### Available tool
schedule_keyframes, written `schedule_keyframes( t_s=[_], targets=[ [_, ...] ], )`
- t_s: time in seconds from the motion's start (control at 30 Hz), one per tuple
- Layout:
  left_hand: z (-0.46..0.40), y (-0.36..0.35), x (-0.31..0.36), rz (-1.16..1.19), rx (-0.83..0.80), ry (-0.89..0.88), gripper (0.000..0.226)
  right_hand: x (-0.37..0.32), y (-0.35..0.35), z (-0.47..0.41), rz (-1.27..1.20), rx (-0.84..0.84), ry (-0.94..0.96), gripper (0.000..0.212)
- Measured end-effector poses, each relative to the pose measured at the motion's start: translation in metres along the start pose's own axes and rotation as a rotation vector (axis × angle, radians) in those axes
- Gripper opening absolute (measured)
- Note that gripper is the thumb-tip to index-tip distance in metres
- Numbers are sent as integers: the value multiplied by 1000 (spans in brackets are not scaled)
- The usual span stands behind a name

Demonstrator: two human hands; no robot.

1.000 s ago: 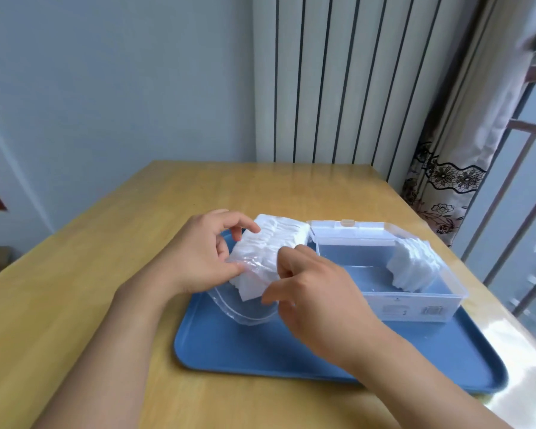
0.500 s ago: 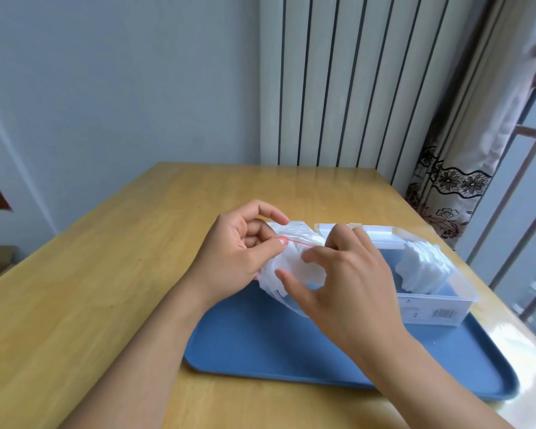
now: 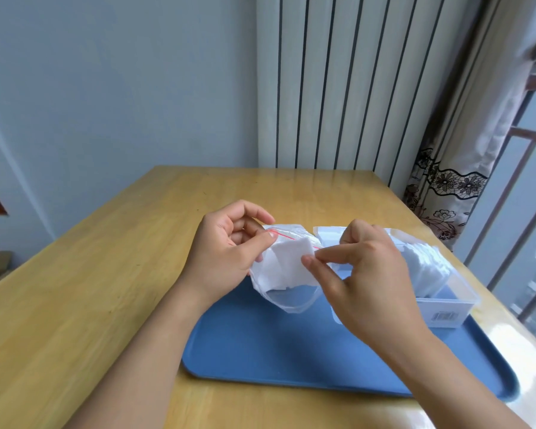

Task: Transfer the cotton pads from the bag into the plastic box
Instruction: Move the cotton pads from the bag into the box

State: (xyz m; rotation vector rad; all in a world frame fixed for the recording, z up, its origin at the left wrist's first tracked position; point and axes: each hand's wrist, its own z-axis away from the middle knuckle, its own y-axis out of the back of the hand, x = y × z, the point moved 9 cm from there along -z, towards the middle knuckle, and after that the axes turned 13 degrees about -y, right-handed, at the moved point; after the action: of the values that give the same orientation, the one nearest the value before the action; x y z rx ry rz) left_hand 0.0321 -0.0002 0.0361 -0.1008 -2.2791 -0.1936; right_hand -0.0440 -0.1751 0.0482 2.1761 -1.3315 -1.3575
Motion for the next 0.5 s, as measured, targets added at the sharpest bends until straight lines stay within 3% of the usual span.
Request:
schedule_keyframes(
  t_s=[0.17,0.3,0.5],
  targets=[
    [1,3,4,-29,38,-14,11,2,7,-2,242,124,-1,20],
    [2,-4,2,-34,3,-2,10,10,-4,-1,365,77,-63,31],
    [3,-8,3,-29,-20,-7,8,8,-1,0,386,139,-58,13]
  ],
)
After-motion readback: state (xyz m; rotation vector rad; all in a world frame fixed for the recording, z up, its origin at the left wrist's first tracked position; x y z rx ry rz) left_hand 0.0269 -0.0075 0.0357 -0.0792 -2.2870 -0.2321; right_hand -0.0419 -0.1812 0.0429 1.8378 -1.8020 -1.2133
